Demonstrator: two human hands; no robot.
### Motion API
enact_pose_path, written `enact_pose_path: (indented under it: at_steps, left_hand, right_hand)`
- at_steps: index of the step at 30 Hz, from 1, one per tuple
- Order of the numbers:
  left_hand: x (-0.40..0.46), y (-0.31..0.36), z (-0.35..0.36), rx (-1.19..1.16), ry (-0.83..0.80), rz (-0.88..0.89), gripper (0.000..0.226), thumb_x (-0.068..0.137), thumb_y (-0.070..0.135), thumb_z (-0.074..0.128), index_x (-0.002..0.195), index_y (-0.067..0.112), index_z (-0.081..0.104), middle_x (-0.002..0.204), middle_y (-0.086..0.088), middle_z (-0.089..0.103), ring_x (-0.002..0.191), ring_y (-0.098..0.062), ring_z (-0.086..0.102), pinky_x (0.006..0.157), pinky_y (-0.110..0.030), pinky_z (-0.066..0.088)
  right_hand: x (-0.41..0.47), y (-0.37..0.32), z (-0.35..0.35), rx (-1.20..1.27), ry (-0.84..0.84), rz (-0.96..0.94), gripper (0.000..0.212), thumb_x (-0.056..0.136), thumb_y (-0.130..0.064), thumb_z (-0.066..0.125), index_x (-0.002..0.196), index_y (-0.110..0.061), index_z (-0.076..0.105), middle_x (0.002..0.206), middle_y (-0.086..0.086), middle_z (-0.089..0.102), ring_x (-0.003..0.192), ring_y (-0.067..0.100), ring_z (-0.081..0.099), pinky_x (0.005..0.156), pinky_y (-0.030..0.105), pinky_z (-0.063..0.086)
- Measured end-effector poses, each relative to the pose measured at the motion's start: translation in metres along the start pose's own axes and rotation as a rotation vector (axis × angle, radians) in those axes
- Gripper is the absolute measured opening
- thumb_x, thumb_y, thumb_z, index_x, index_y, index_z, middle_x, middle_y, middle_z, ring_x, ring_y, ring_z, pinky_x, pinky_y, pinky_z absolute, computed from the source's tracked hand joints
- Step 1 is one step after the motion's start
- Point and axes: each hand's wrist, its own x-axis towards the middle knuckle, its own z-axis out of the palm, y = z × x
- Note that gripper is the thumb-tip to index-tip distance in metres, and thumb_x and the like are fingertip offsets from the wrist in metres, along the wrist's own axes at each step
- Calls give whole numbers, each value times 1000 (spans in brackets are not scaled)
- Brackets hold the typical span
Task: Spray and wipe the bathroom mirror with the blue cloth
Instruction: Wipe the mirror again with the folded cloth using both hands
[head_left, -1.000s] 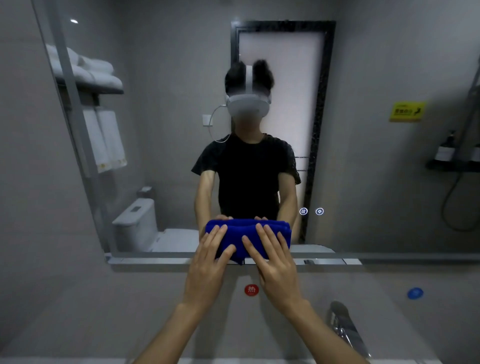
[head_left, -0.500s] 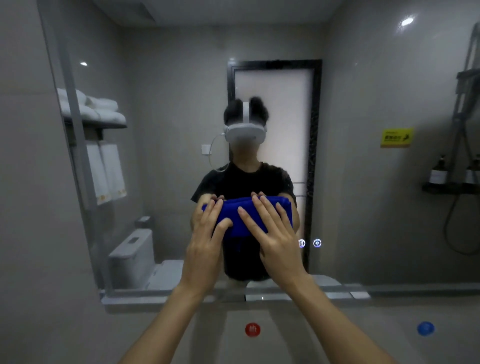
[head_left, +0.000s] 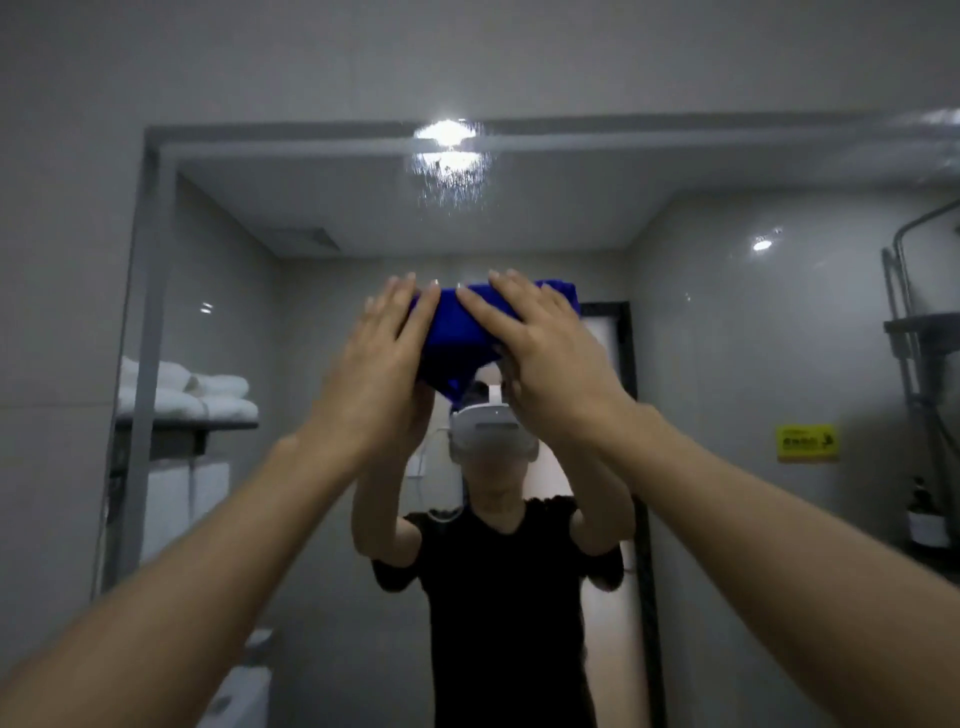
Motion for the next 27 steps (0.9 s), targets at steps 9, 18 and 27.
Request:
enact_pose_path:
  at_steps: [9, 18, 27]
  left_hand:
    - [116, -31, -35, 96, 1, 0, 74, 91, 6, 58, 154, 10, 20, 160, -16, 21, 148, -33, 18, 117, -40, 18]
    - [179, -41, -46, 349, 51, 38, 73, 83, 6, 66, 147, 6, 30, 150, -22, 33, 136, -41, 34, 112, -49, 29]
    - [172, -45, -38, 294, 182, 134, 74, 89, 4, 62, 153, 10, 26, 157, -19, 30, 144, -36, 29, 110, -51, 30]
  right_hand:
    - [110, 33, -22, -53, 38, 3, 58, 102, -15, 47, 156, -29, 30, 151, 5, 41, 137, 30, 37, 110, 41, 34]
    - [169, 52, -41, -108, 14, 28, 65, 98, -11, 49, 156, -33, 26, 131, 4, 52, 118, 28, 51, 94, 40, 46]
    - [170, 54, -21, -179, 65, 18, 62, 105, -26, 36, 160, -21, 7, 167, 8, 10, 153, 27, 9, 125, 46, 9]
